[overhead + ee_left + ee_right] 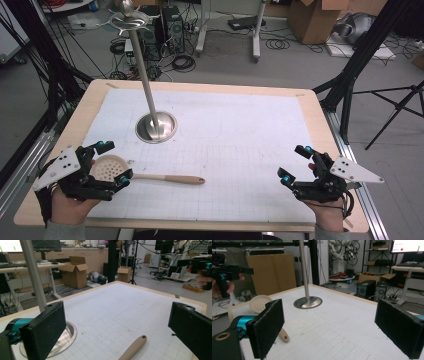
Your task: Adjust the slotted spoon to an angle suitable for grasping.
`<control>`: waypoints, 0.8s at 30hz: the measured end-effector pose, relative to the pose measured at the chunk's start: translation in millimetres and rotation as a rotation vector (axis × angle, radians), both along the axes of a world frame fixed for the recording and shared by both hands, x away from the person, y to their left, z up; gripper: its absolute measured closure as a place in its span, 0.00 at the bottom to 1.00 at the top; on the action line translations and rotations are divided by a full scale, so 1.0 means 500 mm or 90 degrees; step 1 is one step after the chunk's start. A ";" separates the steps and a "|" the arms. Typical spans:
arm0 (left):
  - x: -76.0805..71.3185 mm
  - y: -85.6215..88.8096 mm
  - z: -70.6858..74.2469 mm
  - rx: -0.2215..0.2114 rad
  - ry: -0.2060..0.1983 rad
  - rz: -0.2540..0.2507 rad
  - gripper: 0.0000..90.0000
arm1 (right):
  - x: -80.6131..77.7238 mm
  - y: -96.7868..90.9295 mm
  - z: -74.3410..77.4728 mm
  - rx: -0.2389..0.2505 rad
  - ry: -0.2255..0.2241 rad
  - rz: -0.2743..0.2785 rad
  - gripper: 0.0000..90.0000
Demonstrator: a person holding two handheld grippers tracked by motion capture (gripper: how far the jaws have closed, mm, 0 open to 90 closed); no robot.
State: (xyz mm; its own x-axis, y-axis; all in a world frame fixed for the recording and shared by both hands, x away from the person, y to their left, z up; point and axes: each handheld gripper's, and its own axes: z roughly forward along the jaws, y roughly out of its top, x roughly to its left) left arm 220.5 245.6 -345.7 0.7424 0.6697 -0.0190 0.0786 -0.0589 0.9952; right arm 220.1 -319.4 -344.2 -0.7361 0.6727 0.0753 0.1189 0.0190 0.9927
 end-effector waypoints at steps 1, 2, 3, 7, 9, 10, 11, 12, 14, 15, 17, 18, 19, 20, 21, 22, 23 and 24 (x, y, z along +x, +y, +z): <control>0.002 0.000 -0.002 0.001 0.003 0.004 0.02 | -0.001 0.001 0.000 -0.001 0.005 0.000 0.09; 0.002 0.000 -0.002 0.001 0.003 0.004 0.02 | 0.000 0.001 -0.001 0.000 0.005 -0.001 0.09; 0.006 0.001 -0.006 0.004 0.008 0.007 0.02 | 0.001 0.000 -0.001 -0.001 0.004 -0.001 0.09; 0.009 -0.002 -0.009 -0.002 0.004 -0.001 0.02 | 0.000 0.000 -0.002 -0.001 0.004 -0.001 0.09; 0.011 -0.004 -0.011 0.006 0.001 -0.006 0.02 | 0.000 0.000 -0.002 -0.003 0.003 0.000 0.09; 0.011 -0.004 -0.011 0.006 0.001 -0.006 0.02 | 0.000 0.000 -0.003 -0.003 0.003 0.000 0.09; 0.013 -0.005 -0.014 0.010 0.002 -0.008 0.02 | -0.001 0.002 -0.003 -0.001 0.008 0.000 0.09; 0.014 -0.005 -0.016 0.014 0.001 -0.008 0.02 | -0.001 0.001 -0.003 -0.004 0.005 0.002 0.09; 0.017 -0.005 -0.020 0.022 0.002 -0.009 0.03 | -0.002 0.002 -0.003 -0.006 0.004 0.003 0.09; 0.017 -0.005 -0.020 0.022 0.002 -0.009 0.04 | -0.002 0.002 -0.003 -0.007 0.002 0.003 0.09; 0.020 -0.007 -0.023 0.024 0.006 -0.010 0.04 | -0.003 0.002 -0.003 -0.007 0.005 0.003 0.09; 0.022 -0.008 -0.025 0.025 0.007 -0.012 0.04 | -0.003 0.001 -0.003 -0.008 0.003 0.004 0.09; 0.023 -0.009 -0.026 0.023 0.009 -0.013 0.07 | -0.003 0.001 -0.004 -0.007 0.004 0.003 0.09; 0.025 -0.009 -0.028 0.026 0.010 -0.014 0.08 | -0.004 0.001 -0.004 -0.008 0.005 0.003 0.09; 0.026 -0.010 -0.030 0.027 0.013 -0.014 0.08 | -0.004 0.001 -0.004 -0.008 0.005 0.003 0.09; 0.030 -0.012 -0.035 0.029 0.018 -0.015 0.09 | -0.004 0.000 -0.006 -0.009 0.007 0.002 0.09; 0.030 -0.012 -0.035 0.029 0.018 -0.015 0.10 | -0.004 0.000 -0.006 -0.010 0.007 0.003 0.09; 0.034 -0.015 -0.039 0.032 0.024 -0.017 0.12 | -0.004 0.001 -0.007 -0.011 0.006 0.003 0.09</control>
State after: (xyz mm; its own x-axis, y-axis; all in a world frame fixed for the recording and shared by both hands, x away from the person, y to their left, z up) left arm 237.4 238.1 -365.4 0.7593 0.6506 -0.0141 0.1136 -0.1113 0.9873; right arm 218.2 -319.1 -347.5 -0.7383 0.6707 0.0706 0.1284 0.0369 0.9910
